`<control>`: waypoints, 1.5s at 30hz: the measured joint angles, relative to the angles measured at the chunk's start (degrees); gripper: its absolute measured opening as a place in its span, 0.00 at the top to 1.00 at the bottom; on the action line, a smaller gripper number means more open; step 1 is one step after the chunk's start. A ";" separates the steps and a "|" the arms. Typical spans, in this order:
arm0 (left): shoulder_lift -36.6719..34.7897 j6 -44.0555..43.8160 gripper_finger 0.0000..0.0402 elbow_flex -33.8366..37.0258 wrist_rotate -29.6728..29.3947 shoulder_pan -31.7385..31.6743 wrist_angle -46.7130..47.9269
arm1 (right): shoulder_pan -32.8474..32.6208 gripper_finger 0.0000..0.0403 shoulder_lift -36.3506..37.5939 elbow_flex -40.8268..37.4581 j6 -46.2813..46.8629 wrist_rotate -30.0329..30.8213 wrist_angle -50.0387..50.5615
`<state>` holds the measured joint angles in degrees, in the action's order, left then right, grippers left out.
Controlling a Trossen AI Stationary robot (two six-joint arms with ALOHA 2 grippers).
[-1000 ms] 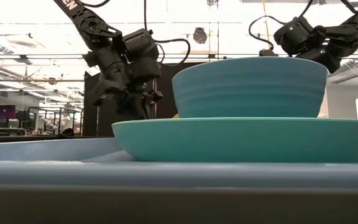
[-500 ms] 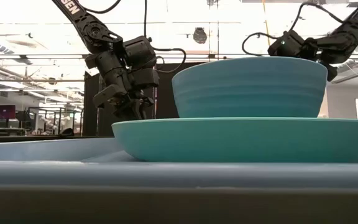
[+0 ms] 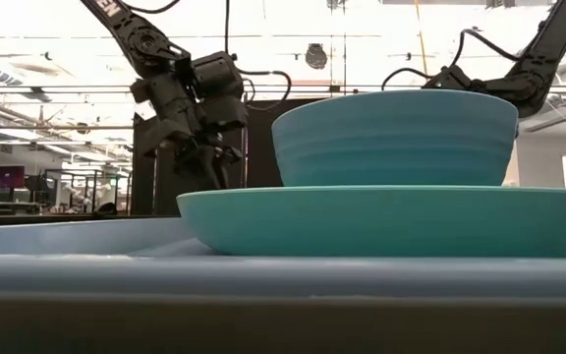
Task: Set up tray
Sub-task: Put the yellow napkin top the left of the light blue plate on the blue serving tray
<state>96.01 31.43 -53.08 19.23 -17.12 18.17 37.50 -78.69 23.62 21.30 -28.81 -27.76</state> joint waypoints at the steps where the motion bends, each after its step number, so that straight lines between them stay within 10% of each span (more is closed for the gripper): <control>1: -0.75 0.76 0.78 0.00 0.04 0.03 0.58 | 0.06 0.69 -0.51 0.02 0.13 0.00 -0.69; 13: -10.94 -0.19 0.78 -0.12 5.37 -0.74 -0.94 | 0.03 0.69 -3.53 1.76 0.93 -1.41 -1.13; 45: -11.55 -0.21 0.78 0.02 8.80 -0.81 -1.42 | -0.32 0.69 -17.69 15.21 -1.54 -6.01 7.88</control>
<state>84.47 31.22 -53.06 28.03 -17.93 16.75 37.19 -96.38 38.83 19.76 -34.83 -19.88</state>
